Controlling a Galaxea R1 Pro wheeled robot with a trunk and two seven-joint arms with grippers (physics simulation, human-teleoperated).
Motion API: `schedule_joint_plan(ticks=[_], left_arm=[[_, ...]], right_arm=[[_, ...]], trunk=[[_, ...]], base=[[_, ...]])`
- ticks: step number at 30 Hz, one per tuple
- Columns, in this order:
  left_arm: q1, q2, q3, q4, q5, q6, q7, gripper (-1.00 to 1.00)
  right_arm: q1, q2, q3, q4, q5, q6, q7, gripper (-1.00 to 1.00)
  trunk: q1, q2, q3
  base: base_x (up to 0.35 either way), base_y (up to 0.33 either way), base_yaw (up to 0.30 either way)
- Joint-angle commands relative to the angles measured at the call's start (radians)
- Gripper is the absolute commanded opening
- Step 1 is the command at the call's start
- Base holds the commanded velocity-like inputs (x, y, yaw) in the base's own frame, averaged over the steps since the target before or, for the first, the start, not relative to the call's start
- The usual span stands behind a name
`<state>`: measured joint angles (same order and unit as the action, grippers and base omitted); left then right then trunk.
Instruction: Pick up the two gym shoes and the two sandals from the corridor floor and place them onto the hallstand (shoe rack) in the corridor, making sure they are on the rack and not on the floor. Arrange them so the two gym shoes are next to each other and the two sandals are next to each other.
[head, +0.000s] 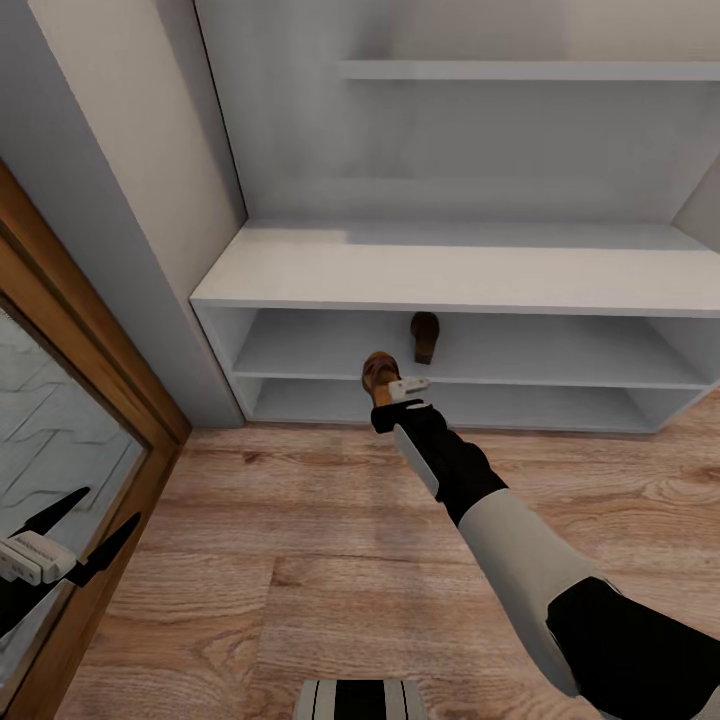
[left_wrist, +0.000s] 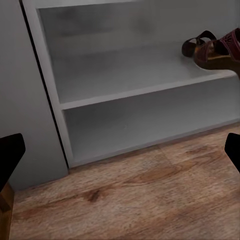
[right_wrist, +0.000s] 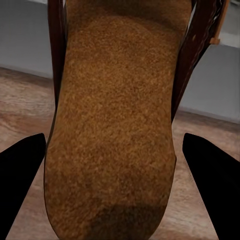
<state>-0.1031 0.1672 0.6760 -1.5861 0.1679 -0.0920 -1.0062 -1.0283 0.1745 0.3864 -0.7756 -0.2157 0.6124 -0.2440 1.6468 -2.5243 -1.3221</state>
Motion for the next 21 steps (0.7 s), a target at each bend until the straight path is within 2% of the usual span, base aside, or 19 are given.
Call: schedule_joint_plan(ticks=[1,9,21], left_arm=[[0.000,0.000,0.000,0.000,0.000,0.000,0.000,1.00],[0.000,0.000,-0.001,0.000,0.001,0.000,0.000,1.00],[0.000,0.000,0.000,0.000,0.001,0.000,0.001,1.00]], right_arm=[[-0.003,0.000,0.000,0.002,-0.001,0.000,0.000,-1.00],[-0.028,0.000,0.000,0.010,-0.001,0.000,-0.001,-1.00],[-0.036,0.000,-0.001,0.043,-0.002,-0.004,0.000,-1.00]], trunk=[[0.000,0.000,0.000],[0.000,0.000,0.000],[0.000,0.000,0.000]], base=[[0.000,0.000,0.000],[0.000,0.000,0.000],[0.000,0.000,0.000]])
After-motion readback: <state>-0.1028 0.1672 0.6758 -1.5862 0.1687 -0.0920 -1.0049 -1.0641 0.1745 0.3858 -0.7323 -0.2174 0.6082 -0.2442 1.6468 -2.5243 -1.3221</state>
